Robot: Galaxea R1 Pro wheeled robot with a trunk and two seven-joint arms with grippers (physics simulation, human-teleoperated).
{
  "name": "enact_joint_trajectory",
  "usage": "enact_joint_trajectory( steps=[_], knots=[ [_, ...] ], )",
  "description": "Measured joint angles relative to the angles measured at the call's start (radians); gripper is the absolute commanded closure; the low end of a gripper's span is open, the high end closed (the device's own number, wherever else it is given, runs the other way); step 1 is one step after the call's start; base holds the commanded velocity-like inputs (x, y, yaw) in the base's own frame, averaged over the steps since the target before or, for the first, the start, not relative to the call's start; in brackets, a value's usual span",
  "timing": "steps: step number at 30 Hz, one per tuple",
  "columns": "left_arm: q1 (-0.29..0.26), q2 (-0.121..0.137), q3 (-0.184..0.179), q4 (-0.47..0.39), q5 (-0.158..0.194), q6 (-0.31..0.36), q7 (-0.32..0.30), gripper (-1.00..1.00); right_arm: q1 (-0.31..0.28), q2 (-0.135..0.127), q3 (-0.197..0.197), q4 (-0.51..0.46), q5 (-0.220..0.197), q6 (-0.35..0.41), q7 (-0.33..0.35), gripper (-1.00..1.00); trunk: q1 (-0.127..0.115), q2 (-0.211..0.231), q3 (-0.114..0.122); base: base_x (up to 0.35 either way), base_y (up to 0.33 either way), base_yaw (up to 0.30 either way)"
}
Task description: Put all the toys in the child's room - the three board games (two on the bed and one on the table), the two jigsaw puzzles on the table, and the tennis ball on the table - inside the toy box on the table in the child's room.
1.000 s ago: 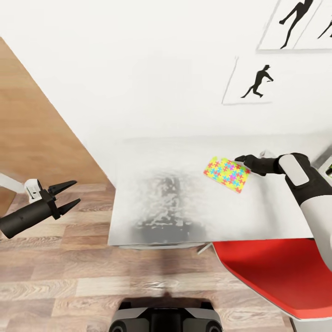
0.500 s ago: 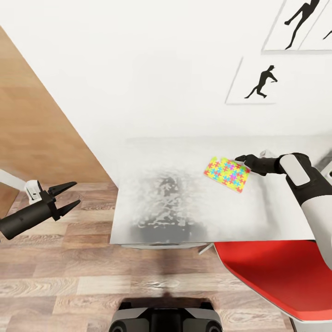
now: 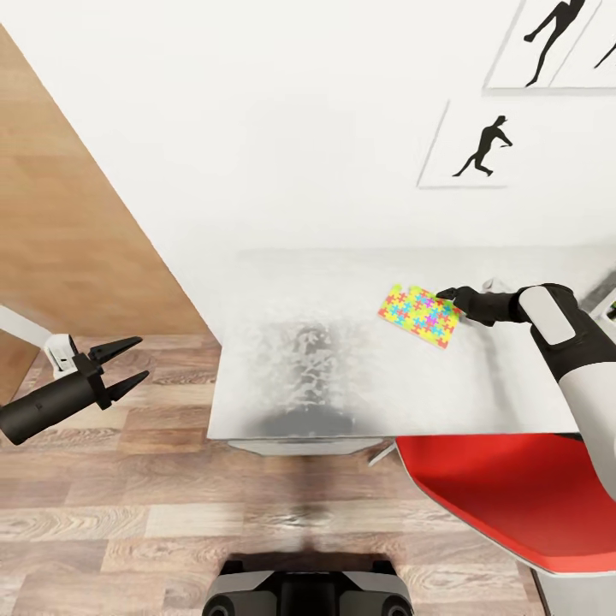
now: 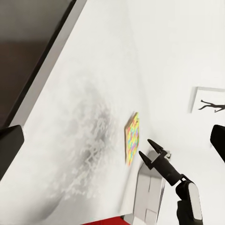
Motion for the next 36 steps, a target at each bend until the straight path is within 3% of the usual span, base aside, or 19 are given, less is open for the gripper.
enact_joint_trajectory(
  steps=[18, 36],
  knots=[
    [0.0, 0.0, 0.0, 0.0, 0.0, 0.0, 0.0, -1.0, 0.0, 0.0, 0.0, 0.0, 0.007, 0.001, 0.0, -1.0, 0.0, 0.0, 0.0, -0.004, 0.0, 0.206],
    [0.0, 0.0, 0.0, 0.0, 0.0, 0.0, 0.0, -1.0, 0.0, 0.0, 0.0, 0.0, 0.005, 0.0, 0.0, -1.0, 0.0, 0.0, 0.0, 0.0, 0.0, 0.023]
  ],
)
